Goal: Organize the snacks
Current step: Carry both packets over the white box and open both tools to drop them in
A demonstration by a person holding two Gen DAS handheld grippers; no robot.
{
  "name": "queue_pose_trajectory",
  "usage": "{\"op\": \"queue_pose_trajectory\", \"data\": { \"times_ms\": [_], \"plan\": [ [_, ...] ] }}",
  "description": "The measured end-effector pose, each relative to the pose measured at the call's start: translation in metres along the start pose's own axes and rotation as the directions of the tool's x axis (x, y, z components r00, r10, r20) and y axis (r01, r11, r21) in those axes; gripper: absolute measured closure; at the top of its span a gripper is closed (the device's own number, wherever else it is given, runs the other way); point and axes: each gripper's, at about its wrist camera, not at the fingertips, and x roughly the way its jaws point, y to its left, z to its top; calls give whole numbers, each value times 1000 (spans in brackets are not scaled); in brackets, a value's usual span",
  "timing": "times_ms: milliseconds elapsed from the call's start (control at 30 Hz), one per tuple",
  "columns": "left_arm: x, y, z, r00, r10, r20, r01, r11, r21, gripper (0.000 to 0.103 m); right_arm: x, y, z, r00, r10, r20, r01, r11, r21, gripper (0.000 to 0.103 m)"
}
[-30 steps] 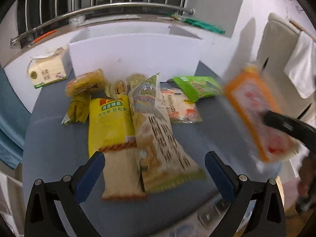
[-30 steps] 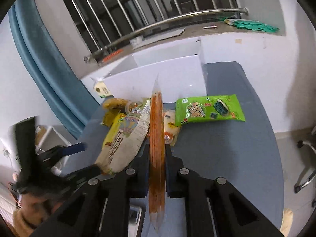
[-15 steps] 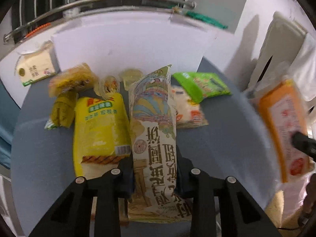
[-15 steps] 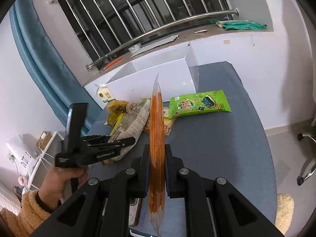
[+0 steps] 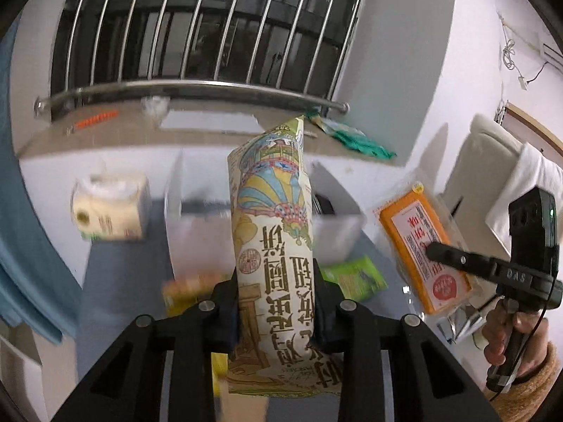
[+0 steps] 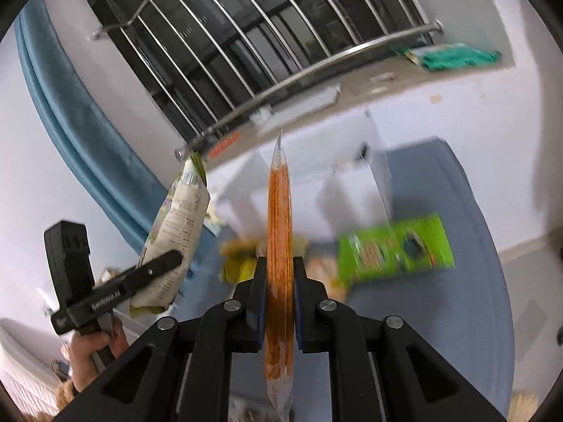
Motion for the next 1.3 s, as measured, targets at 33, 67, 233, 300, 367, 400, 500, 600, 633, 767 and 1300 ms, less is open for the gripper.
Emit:
{"op": "queue_pose_trajectory", "data": {
  "times_ms": [33,67,233,300,367,400,500,600,633,767,1300],
  "plan": [
    [8,0,12,1000,5,-2,-5,1000,5,68,4,2,10,1000,-13,6,13,1000,-6,91],
    [16,2,25,1000,16,-2,-16,1000,8,68,11,6,25,999,-40,13,41,999,-16,91],
    [59,18,77,997,64,-42,-63,998,27,68,58,12,92,997,-80,3,80,997,-7,91],
    [77,22,89,995,90,-48,-89,995,36,68,79,8,113,995,-99,-2,99,995,19,91],
    [95,23,94,992,108,-67,-104,993,54,68,96,7,128,991,-133,-7,133,991,15,91],
    [101,25,95,992,109,-66,-106,993,47,67,105,6,133,990,-141,-14,142,990,13,91],
    [120,38,99,984,160,-79,-160,987,15,48,131,3,148,988,-153,-29,153,988,13,89],
    [120,51,98,976,202,-79,-204,979,-16,0,147,-3,158,991,-134,-29,135,991,24,23],
    [118,55,97,977,201,-76,-203,979,-15,0,147,-6,159,990,-136,-23,137,990,33,0],
    [106,63,89,978,198,-68,-200,980,-19,0,129,-16,155,995,-92,23,90,993,76,0],
    [-26,-12,10,997,59,54,-65,991,113,0,13,13,58,992,-64,108,77,989,-123,0]
  ]
}}
